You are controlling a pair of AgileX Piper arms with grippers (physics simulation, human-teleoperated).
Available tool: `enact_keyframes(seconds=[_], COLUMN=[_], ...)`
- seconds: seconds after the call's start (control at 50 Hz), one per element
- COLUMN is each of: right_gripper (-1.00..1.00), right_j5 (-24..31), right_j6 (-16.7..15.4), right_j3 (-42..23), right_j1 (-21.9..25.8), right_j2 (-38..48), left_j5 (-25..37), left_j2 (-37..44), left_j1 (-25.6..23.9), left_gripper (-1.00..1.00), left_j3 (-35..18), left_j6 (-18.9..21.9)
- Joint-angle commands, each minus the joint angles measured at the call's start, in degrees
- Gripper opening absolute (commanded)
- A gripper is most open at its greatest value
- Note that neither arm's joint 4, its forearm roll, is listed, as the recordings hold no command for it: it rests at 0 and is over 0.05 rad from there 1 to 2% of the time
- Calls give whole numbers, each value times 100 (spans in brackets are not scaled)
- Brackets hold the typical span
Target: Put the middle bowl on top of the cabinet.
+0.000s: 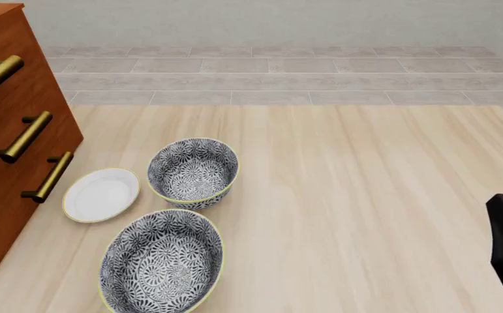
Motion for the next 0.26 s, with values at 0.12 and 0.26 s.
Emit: enact_keyframes(seconds=[0.12, 0.26], right_gripper=[100, 100], right_j5=[-36, -33], right_j6=[50, 25], right_j3=[7, 7], right_j1=[-72, -64], right_j2=[-9, -9], left_j5=[-133, -410], left_j2=[-301, -521], left_j1=[61, 147], left_gripper=[100, 100], left_j3=[-103, 56], left_j6=[-78, -77])
